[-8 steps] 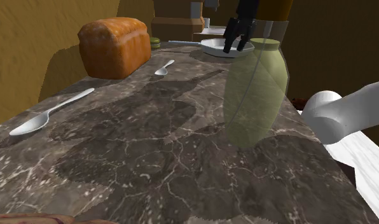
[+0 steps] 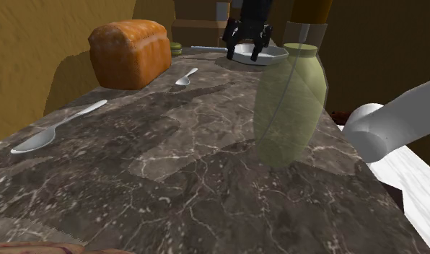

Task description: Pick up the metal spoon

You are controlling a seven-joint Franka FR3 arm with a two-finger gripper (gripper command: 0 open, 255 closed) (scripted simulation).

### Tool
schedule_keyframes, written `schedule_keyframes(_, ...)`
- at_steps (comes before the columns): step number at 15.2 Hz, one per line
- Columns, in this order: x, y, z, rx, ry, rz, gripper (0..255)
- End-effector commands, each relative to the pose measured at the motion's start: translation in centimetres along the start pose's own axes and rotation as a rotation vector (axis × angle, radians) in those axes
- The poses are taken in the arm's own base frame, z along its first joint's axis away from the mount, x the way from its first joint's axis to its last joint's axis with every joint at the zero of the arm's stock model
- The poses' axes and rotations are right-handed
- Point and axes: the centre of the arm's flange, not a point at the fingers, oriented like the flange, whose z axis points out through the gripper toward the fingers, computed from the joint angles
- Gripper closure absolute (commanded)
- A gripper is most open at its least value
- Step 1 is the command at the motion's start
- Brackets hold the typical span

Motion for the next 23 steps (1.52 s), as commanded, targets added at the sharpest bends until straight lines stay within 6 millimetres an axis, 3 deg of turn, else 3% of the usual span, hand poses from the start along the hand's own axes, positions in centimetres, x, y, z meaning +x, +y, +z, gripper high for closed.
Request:
schedule_keyframes(1,1.1,-2.3,0.6,0.004,-0.023,0.107,0)
schedule_keyframes(7,6.1,-8.6,2.1,0.015,-0.088,0.403,0)
schedule_keyframes(12,11.0,-12.3,3.6,0.023,-0.139,0.637,0)
schedule_keyframes(21,10.7,-11.8,7.5,0.023,-0.139,0.637,0)
schedule_keyframes(22,10.6,-11.7,7.5,0.023,-0.139,0.637,255)
schedule_keyframes(23,10.6,-11.7,7.4,0.023,-0.139,0.637,255)
